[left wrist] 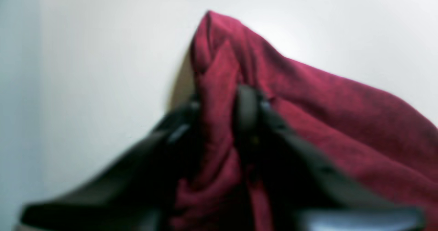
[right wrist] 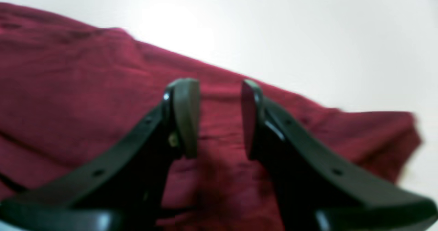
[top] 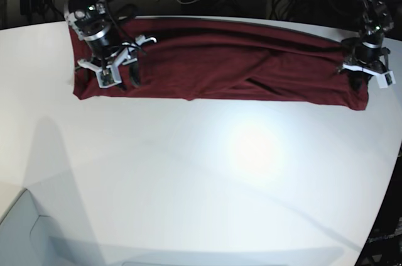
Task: Layout the t-shirt on the table in an organized manner, then fold the t-shirt properly
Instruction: 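Grasp the shirt's hem-end corners with both grippers, then lift the hem end with the left gripper and fold it toward the right gripper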
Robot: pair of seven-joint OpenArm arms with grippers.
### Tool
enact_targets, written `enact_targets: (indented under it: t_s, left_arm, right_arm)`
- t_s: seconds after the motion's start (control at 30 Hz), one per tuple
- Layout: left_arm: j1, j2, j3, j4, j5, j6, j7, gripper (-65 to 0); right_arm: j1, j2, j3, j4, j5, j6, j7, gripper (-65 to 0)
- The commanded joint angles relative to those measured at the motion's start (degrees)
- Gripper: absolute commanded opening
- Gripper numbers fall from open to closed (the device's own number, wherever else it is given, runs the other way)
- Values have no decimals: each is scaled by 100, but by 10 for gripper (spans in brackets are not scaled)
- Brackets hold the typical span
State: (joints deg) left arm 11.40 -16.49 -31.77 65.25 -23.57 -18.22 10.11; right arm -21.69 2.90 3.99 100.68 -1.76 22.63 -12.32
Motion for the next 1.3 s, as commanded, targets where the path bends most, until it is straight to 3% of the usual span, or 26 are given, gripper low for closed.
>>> enact_targets:
  t_s: [0.0,0.2,0.7,0.9,1.17,1.27]
  left_arm:
    - [43,-34,16,-86,252,191,426,-650]
    - [-10,-34,-27,143,208,191,426,-650]
    - [-19,-87,-362,785,208,200,444,-649]
    - [-19,-131,-511,1136,208,200,444,-649]
    - [210,18,-485,2464,225,200,470,-649]
    - [438,150,-458,3044,243,200,470,-649]
  right_arm:
    - [20,-57,71,213,57,18,172,-433]
    - [-270,-232,458,547,57,18,172,-433]
    - [-472,-250,1408,529,57,18,172,-433]
    - [-508,-285,1399,521,57,18,172,-433]
    - [-648,-778,1364,512,57,18,172,-433]
    - [-648,-795,1364,512,57,18,172,-433]
